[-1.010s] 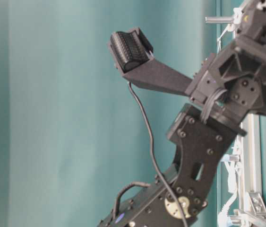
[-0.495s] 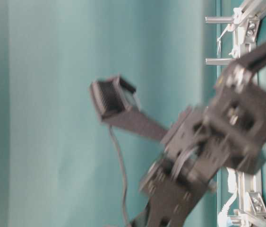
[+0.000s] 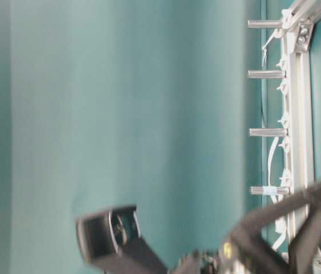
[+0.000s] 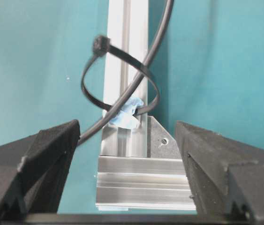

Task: Insert the wire through the string loop located on the right side.
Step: 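Pull the cable leftward through the loop with the left gripper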

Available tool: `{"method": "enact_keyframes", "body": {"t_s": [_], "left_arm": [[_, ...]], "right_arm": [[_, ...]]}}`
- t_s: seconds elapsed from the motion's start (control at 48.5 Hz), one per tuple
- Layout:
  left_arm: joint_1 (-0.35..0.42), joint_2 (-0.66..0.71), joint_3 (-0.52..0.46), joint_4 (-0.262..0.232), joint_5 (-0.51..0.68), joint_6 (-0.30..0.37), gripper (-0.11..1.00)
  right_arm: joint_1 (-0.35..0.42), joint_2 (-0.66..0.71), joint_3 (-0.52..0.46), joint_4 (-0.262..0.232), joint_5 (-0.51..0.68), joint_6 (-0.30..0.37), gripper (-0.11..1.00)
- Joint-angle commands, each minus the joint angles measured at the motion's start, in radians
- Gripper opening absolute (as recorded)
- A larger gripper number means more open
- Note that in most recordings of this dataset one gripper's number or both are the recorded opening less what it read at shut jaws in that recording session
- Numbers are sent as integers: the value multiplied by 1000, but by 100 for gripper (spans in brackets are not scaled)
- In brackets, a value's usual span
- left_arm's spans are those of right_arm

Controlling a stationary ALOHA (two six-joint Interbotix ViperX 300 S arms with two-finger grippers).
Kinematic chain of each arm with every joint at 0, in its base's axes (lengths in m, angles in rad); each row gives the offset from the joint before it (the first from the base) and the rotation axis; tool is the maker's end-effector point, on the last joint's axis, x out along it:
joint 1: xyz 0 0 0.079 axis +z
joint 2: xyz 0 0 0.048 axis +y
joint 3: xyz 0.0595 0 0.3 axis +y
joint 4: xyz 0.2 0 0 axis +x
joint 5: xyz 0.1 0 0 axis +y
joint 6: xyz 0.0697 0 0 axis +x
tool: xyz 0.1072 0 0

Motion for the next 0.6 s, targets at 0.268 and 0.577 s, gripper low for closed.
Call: {"method": "enact_keyframes", "body": {"t_s": [0.268, 0.577], "left_arm": [[-58, -153, 115, -2, 189, -69, 23], [-100, -275, 250, -2, 235, -196, 23]], "right_arm": [[0, 0, -11, -2, -11, 2, 89], [0, 3, -14, -2, -12, 2, 89]]}}
